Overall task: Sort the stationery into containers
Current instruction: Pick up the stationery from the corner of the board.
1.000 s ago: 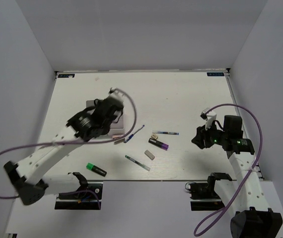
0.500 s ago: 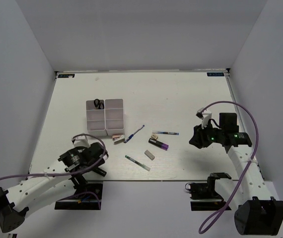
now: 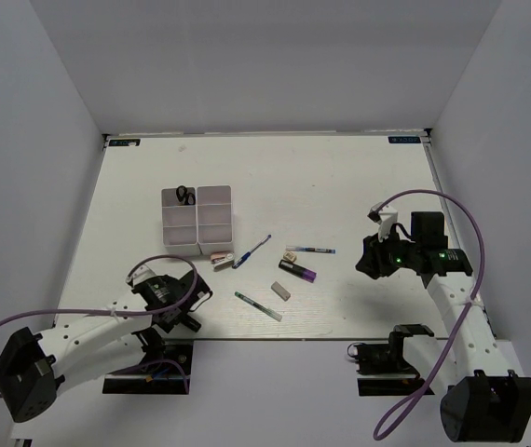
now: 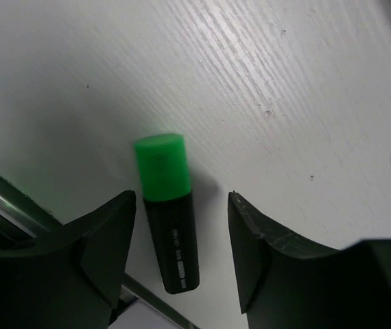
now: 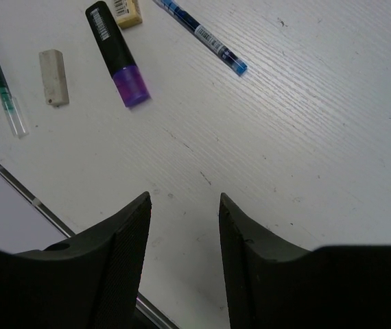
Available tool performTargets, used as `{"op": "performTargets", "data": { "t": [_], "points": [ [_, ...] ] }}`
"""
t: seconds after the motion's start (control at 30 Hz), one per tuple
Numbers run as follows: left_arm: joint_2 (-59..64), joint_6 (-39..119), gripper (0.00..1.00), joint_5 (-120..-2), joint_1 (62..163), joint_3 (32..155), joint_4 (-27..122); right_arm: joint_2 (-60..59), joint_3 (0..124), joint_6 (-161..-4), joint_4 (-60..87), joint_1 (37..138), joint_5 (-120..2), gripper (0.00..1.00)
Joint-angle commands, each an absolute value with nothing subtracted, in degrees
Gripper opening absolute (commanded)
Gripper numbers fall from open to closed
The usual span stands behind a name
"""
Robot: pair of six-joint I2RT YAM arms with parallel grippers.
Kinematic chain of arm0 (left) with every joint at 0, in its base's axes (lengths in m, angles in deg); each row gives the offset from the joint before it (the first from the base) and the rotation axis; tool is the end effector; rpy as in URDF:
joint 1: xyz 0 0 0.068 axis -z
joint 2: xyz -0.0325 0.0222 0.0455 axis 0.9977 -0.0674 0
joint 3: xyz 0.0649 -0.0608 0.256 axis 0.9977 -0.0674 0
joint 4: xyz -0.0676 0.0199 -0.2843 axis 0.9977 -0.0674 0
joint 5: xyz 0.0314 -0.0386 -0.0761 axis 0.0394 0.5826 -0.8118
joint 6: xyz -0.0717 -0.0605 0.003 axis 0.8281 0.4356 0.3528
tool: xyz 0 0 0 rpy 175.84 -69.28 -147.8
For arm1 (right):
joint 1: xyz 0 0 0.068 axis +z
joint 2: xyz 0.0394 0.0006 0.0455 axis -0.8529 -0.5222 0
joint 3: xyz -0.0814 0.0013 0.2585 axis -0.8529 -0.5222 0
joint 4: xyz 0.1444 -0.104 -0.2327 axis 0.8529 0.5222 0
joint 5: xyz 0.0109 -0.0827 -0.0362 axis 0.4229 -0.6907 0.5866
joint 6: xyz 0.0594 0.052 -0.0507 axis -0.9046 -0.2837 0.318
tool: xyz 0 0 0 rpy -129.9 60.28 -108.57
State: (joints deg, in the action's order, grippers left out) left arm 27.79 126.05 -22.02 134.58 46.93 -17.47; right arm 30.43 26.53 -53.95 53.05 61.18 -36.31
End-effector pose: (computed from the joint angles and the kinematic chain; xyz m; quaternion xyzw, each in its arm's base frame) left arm 0.1231 -0.0736 0.1070 -0.4086 0.8728 0.0531 0.2615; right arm 0.2279 0.0538 0.2122 -0.2774 0.8681 0.1908 0.3647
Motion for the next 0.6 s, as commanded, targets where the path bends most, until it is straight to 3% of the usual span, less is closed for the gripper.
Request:
{"op": "performTargets", "data": {
  "t": [0.0, 0.27, 0.4, 0.57],
  "points": [
    [26.4, 132.9, 0.65, -21.5, 132.6, 45.7, -16.2, 31.6, 27.8, -53.9, 51.6, 61.4, -36.5, 0.48],
    [23.0, 129.3, 0.59, -27.3, 125.3, 40.0, -8.6, 33.1, 27.5, -54.0, 51.6, 61.1, -36.7, 0.48],
    [21.6, 128.4, 0.29, -28.0, 125.1, 39.8, -8.2, 33.3, 27.3, -54.2, 51.5, 61.1, -37.2, 0.48],
    [23.4, 123.4, 0.13, -28.5, 125.2, 42.1, -9.3, 33.7, 27.5, -54.5, 51.5, 61.2, -37.2, 0.48]
  ]
}}
